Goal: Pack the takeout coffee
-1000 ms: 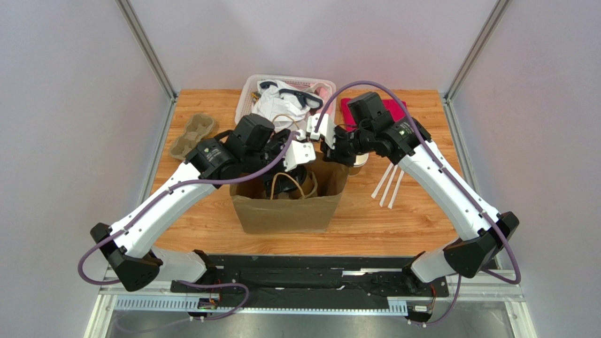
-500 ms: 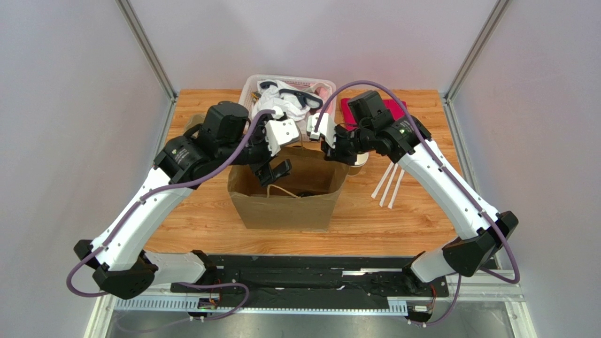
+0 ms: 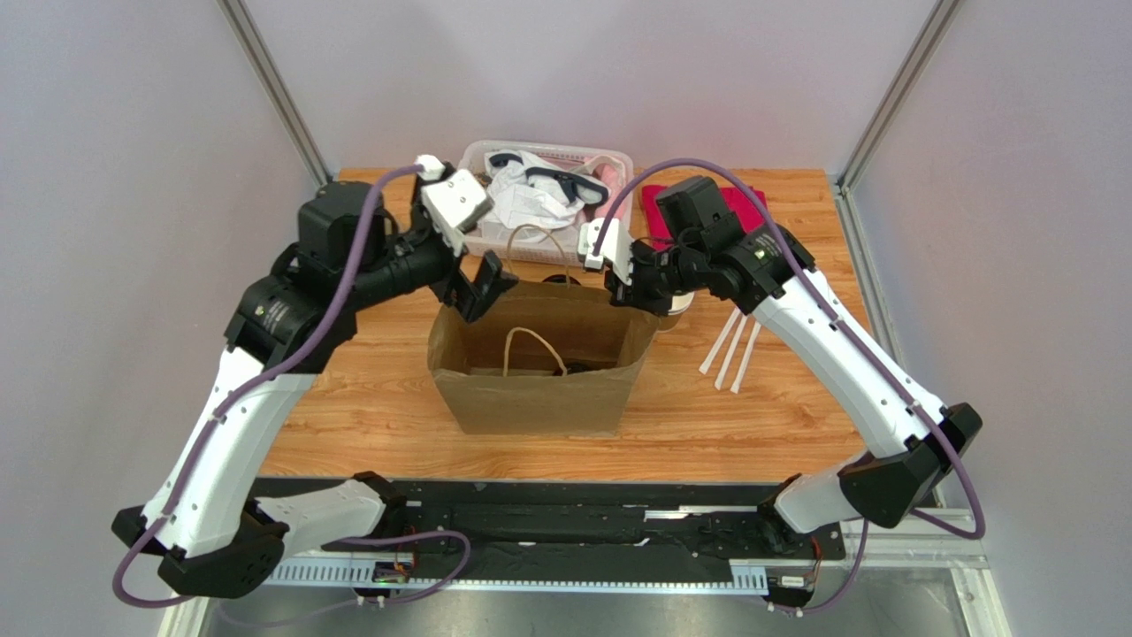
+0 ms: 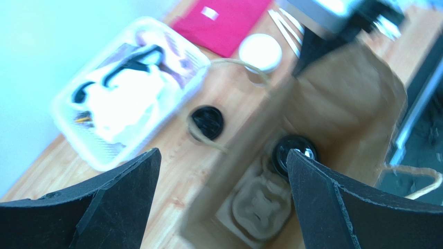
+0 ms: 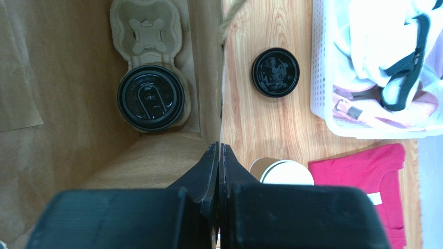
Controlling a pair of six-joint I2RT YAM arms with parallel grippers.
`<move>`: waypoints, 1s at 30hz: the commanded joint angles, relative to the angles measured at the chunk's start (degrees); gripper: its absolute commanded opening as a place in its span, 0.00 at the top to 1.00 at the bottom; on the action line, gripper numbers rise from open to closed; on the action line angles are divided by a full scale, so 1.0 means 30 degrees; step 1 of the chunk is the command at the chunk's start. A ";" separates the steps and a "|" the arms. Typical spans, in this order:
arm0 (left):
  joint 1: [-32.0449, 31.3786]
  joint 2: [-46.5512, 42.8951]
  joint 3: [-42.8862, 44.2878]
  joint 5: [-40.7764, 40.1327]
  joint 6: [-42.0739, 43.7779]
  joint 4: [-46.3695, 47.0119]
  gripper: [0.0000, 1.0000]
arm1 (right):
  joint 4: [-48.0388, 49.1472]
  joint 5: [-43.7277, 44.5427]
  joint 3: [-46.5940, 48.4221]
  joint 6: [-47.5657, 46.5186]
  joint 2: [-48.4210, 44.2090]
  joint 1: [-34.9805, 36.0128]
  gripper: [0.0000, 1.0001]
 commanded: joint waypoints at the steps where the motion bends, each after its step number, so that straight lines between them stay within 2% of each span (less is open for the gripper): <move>1: 0.1261 -0.0162 0.1730 -0.2386 -0.2259 0.2253 0.01 | 0.2230 0.0390 -0.1879 -0.0709 -0.3066 0.0947 1.00; 5: 0.3019 -0.0396 0.0854 -0.3302 -0.3167 0.3075 0.01 | 0.2761 0.0596 -0.3116 -0.1265 -0.4243 0.1826 1.00; 9: 0.4454 -0.1067 -0.1805 -0.2981 -0.3667 0.3017 0.01 | 0.2878 0.0888 -0.4054 -0.1588 -0.5269 0.2383 1.00; 12: 0.4662 -0.1683 -0.3710 -0.2658 -0.3580 0.3251 0.01 | 0.2995 0.1150 -0.4669 -0.1647 -0.6089 0.2881 1.00; 18: 0.4751 -0.2182 -0.5737 -0.2306 -0.3696 0.3251 0.01 | 0.2789 0.2264 -0.4904 -0.1502 -0.6851 0.4171 1.00; 26: 0.4780 -0.2564 -0.7409 -0.1749 -0.3754 0.3573 0.01 | 0.2878 0.3291 -0.5051 -0.1208 -0.7439 0.5138 1.00; 30: 0.4839 -0.2128 -0.7500 -0.1544 -0.3784 0.3428 0.01 | 0.2383 0.4518 -0.4263 0.0137 -0.6332 0.5139 1.00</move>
